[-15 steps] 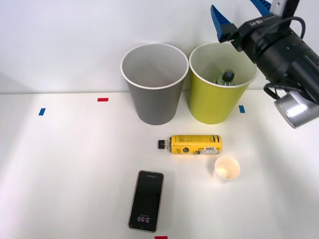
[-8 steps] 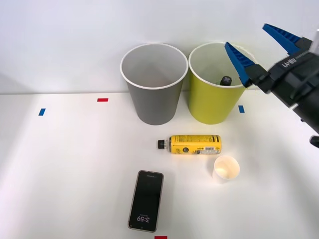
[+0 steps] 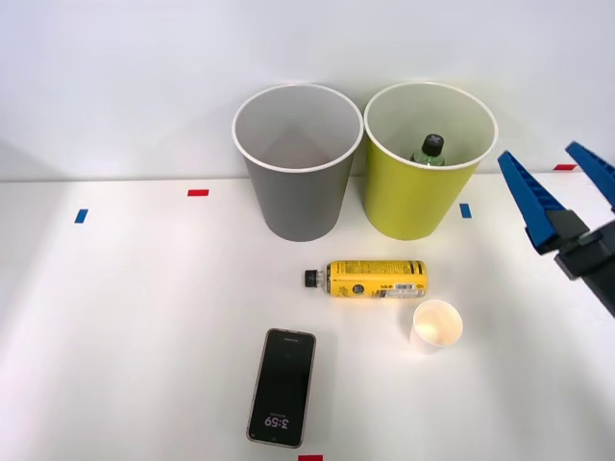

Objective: Put cans in the gray bin, plastic bottles in the light green bin

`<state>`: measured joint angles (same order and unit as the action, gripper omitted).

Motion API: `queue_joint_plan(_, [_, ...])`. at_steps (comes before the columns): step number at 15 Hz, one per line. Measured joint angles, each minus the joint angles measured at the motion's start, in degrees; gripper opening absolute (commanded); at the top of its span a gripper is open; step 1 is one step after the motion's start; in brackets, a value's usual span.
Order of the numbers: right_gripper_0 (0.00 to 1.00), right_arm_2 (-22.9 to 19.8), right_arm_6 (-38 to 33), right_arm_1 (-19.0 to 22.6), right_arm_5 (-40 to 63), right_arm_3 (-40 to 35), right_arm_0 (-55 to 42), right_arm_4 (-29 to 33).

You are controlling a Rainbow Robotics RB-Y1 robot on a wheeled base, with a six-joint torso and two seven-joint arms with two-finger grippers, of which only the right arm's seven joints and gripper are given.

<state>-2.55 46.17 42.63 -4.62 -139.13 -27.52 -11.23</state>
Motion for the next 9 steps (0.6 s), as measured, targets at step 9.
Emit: queue_joint_plan(9, [1.0,8.4,0.2,-6.7,-8.7,3.1,-10.0,-0.1])
